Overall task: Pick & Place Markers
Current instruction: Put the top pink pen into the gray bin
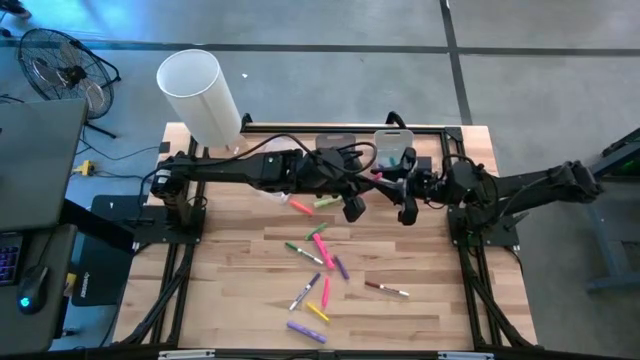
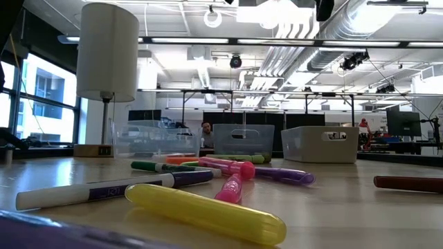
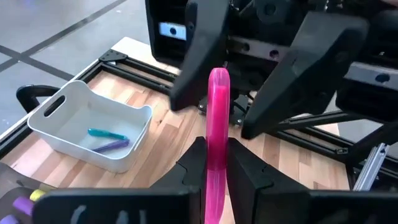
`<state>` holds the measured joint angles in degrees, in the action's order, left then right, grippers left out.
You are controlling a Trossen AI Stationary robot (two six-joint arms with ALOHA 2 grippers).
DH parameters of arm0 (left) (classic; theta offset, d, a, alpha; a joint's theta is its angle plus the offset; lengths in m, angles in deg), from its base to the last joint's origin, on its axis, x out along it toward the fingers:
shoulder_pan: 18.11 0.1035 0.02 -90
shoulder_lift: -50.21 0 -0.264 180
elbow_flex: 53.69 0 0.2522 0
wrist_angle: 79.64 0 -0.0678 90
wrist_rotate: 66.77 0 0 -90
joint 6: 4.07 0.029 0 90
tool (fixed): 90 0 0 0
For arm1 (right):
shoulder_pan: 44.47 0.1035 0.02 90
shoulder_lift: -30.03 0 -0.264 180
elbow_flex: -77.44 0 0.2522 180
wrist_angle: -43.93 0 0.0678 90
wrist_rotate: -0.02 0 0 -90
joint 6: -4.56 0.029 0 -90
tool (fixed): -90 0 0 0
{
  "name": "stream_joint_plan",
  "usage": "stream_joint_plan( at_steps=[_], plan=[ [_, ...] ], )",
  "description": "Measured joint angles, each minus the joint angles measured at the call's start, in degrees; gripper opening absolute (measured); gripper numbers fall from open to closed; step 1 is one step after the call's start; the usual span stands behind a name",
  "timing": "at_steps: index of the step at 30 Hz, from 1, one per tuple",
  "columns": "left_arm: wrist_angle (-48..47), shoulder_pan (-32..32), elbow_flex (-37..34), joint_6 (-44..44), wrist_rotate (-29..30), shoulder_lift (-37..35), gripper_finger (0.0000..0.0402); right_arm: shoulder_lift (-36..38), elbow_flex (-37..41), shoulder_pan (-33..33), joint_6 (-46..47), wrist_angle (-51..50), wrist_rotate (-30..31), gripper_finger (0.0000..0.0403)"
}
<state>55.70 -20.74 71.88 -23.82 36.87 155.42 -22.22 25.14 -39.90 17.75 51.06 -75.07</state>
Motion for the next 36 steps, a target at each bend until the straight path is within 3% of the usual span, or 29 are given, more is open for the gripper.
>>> stream_joint_plan(
  at_steps=[8,20,30,36],
  plan=[
    [1.14,0.0,0.0,0.99,-0.07,0.0,0.0034,0.02,-0.01,-2.46,0.53,-0.87,-5.22,0.003],
    [1.11,0.07,-0.02,1.51,-0.93,0.0,0.0045,0.04,0.0,-4.92,1.79,-1.34,-6.98,0.0033],
    [0.28,-0.02,-0.02,1.52,-0.32,0.0,0.0141,0.02,0.01,-5.79,0.59,-4.63,-6.57,0.004],
    [-9.38,0.39,0.0,1.71,1.76,0.0,0.0168,1.09,0.07,-9.08,1.83,-9.47,-6.22,0.0031]
  ],
)
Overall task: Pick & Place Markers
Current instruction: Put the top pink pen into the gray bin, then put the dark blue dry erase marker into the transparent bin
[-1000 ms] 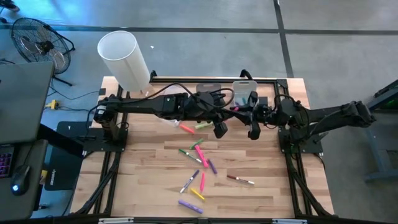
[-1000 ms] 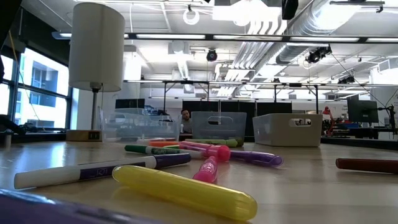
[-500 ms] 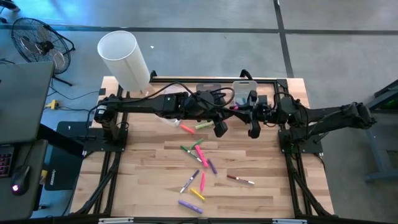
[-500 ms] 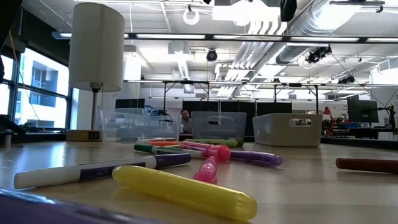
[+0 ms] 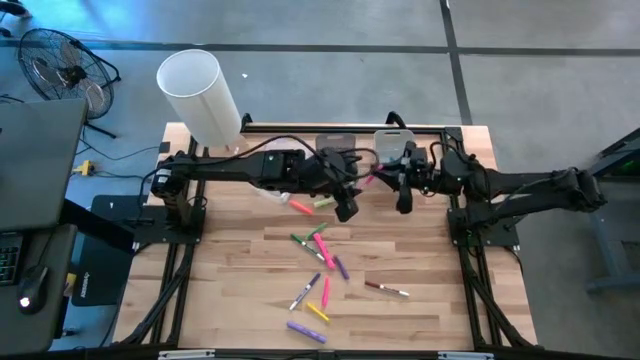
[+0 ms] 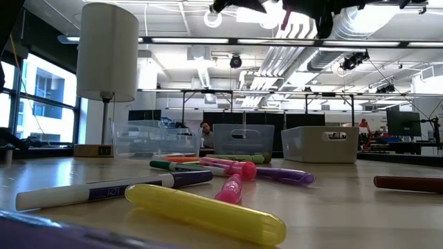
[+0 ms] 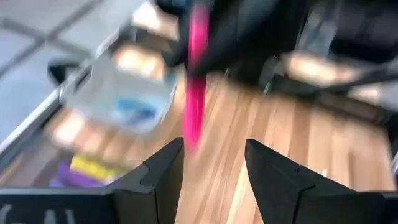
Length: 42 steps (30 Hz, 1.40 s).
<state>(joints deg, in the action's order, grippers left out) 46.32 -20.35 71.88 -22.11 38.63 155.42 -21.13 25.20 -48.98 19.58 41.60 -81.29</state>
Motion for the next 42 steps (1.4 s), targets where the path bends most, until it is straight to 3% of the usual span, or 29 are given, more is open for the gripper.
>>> stream_joint_plan(
  at_steps=[5,12,16,20,25,31,37,42],
  plan=[
    [-11.17,-0.66,0.02,-1.64,0.8,-1.24,0.017,0.87,-1.93,-5.38,4.11,-12.35,4.72,0.0036],
    [-12.69,-1.6,-5.52,-0.67,1.68,-3.99,0.017,-6.86,-10.13,-19.71,3.06,-34.11,8.65,0.003],
    [-9.65,-1.61,-13.29,-3.67,1.73,-8.94,0.017,-15.32,-9.67,-30.24,5.38,-39.08,-1.65,0.0034],
    [-3.31,-2.74,-24.72,-7.65,1.99,-15.37,0.017,-22.24,-9.35,-34.78,5.38,-39.11,-7.22,0.0049],
    [4.28,-4.67,-40.31,-14.6,1.97,-24.34,0.017,-26.42,-9.35,-35.85,5.74,-40.65,-7.68,0.0068],
    [10.13,-8.84,-54.5,-22.33,2.16,-33.81,0.017,-25.32,-9.4,-35.83,8.87,-41.74,-6.06,0.0094],
    [9.22,-12.32,-61.06,-24.29,2.21,-41.14,0.017,-18.96,-9.46,-34.42,13.34,-43.24,-6.6,0.0103],
    [8.62,-12.41,-61.92,-24.12,1.94,-42.42,0.017,-11.09,-9.46,-28.37,18.73,-43.35,-4.99,0.0065]
  ],
)
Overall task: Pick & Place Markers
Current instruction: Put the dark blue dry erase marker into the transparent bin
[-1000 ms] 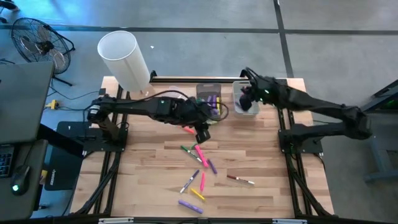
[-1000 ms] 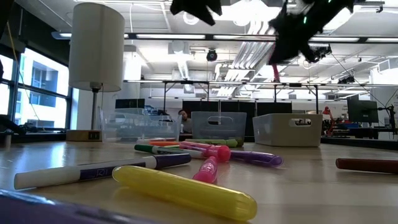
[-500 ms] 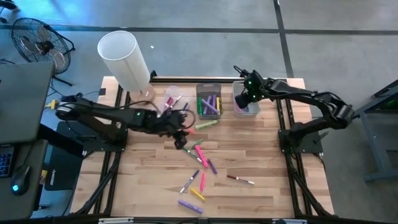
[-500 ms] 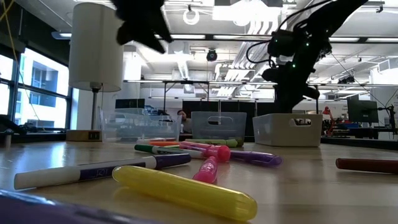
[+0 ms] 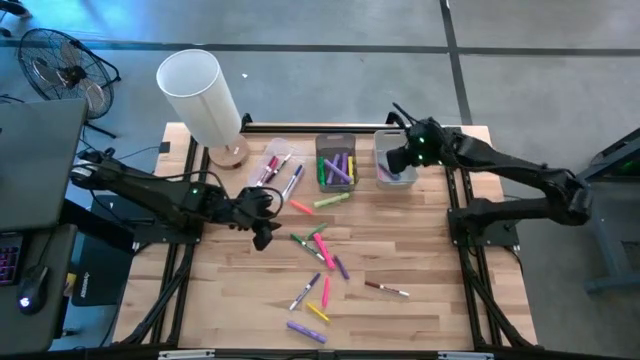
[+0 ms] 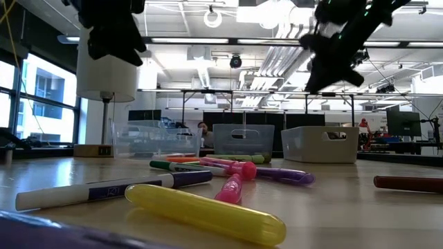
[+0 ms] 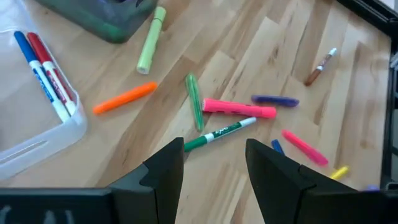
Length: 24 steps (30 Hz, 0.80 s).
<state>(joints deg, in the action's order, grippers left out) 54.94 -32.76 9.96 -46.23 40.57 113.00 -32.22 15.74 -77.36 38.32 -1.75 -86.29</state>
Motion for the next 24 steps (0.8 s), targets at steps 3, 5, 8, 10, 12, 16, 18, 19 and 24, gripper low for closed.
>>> stream_joint_plan(
  at_steps=[3,5,8,10,12,16,18,19,24],
  plan=[
    [0.11,0.0,0.0,4.21,0.2,0.28,0.017,4.04,0.0,6.44,2.5,0.06,2.47,0.0022],
    [0.53,0.02,0.0,9.51,0.5,1.81,0.017,5.71,0.0,11.74,4.43,0.06,4.76,0.0006],
    [0.43,0.0,-0.1,14.8,0.99,3.16,0.017,6.15,0.0,21.24,10.19,0.04,10.61,0.0009],
    [0.97,0.02,0.02,15.42,0.64,3.91,0.017,5.31,0.0,27.62,13.51,0.04,15.04,0.0004],
    [0.84,0.02,-0.03,15.33,0.23,4.88,0.017,3.84,-0.02,33.57,17.59,-0.24,19.6,0.0002],
    [0.56,-0.15,1.32,14.53,0.15,8.33,0.017,0.29,-0.02,43.3,27.22,-1.41,26.99,0.0001],
    [1.67,-1.0,3.29,12.84,-0.02,10.72,0.017,-1.62,-0.02,46.94,30.89,-2.88,28.44,0.0001],
    [1.29,-1.25,4.11,11.93,-0.02,11.95,0.017,-2.54,-0.02,48.36,32.35,-3.26,28.56,0.0002],
    [-4.18,-3.18,10.56,4.39,-0.01,20.26,0.017,-6.9,-0.02,54.07,36.77,-6.03,28.17,0.0001]
  ],
)
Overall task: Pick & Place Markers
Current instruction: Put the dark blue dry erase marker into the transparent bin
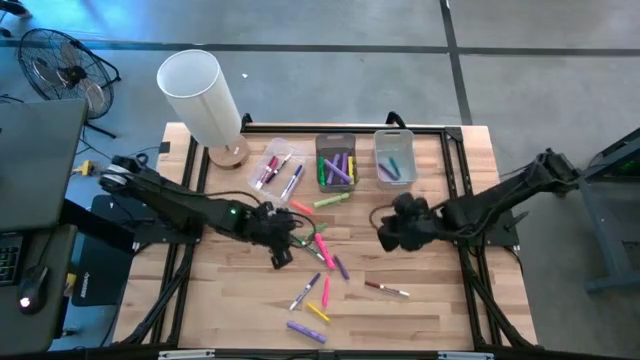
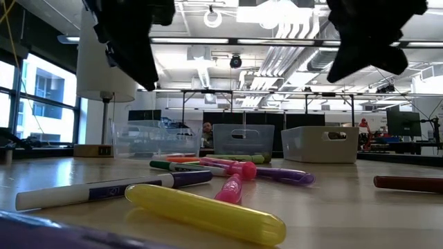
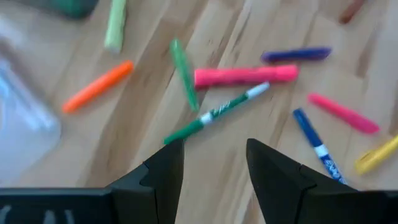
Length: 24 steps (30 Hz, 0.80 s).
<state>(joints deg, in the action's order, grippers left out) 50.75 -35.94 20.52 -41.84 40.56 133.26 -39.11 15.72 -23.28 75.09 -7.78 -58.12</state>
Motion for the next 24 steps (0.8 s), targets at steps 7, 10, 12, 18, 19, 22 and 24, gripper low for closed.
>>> stream_joint_plan(
  at_steps=[7,10,12,18,19,22,24],
  plan=[
    [-7.26,-2.99,10.86,-16.4,-3.23,10.74,0.017,-2.22,0.02,5.78,0.03,-2.56,-2.22,0.0001],
    [-7.39,-5.03,15.08,-21.91,-3.26,14.76,0.017,-1.47,0.02,8.34,-0.8,-3.36,-3.12,0.0001],
    [-7.77,-6.14,17.79,-25.09,-3.31,17.79,0.017,-1.19,0.02,9.86,-1.41,-3.74,-2.84,0.0001],
    [-8.91,-8.54,26.04,-31.59,-4.08,27.14,0.017,-0.92,0.02,14.34,-3.62,-4.12,-2.6,0.0001],
    [-9.22,-8.81,27.16,-32.18,-4.35,28.44,0.017,-0.92,0.02,14.94,-4.44,-4.09,-2.64,0.0001],
    [-10.19,-9.02,30.15,-34.43,-6.32,32.48,0.017,-0.92,0.02,16.59,-4.92,-4.19,-3.22,0.0002],
    [-11.54,-9.0,31.2,-35.65,-7.51,34.5,0.017,-0.92,0.02,17.68,-5.0,-4.26,-3.25,0.0001]
  ],
)
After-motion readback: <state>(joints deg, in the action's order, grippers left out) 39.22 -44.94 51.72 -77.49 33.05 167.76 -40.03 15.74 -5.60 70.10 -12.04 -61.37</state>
